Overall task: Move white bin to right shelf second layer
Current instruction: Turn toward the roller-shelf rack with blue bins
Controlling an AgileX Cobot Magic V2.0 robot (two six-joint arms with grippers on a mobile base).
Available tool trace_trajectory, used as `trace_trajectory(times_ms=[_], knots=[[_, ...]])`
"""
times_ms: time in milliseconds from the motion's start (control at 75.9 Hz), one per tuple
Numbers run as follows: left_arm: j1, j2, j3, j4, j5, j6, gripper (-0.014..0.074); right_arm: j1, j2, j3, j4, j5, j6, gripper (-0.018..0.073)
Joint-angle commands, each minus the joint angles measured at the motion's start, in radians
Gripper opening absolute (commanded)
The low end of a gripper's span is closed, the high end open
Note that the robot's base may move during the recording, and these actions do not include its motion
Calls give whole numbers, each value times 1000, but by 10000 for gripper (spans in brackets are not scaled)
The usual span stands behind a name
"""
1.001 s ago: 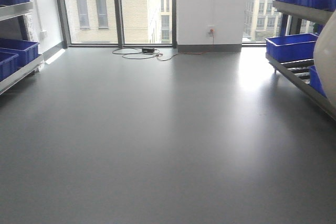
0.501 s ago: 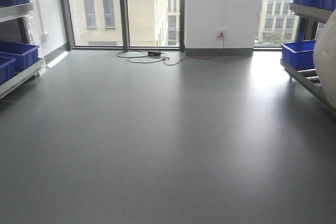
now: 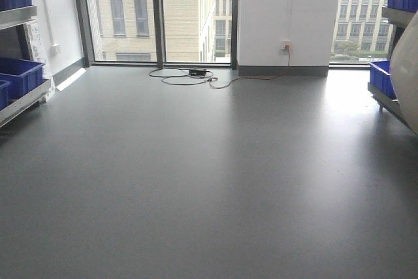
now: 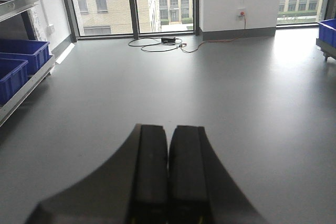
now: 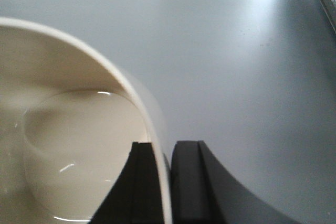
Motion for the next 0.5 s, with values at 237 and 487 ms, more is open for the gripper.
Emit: trace_trajectory(times_ms=[237, 487], knots=[[-3, -14, 37, 0, -86, -5, 85, -5, 1, -32, -5, -89, -8, 27], [-3, -14, 37, 0, -86, -5, 85, -5, 1, -32, -5, -89, -8, 27]])
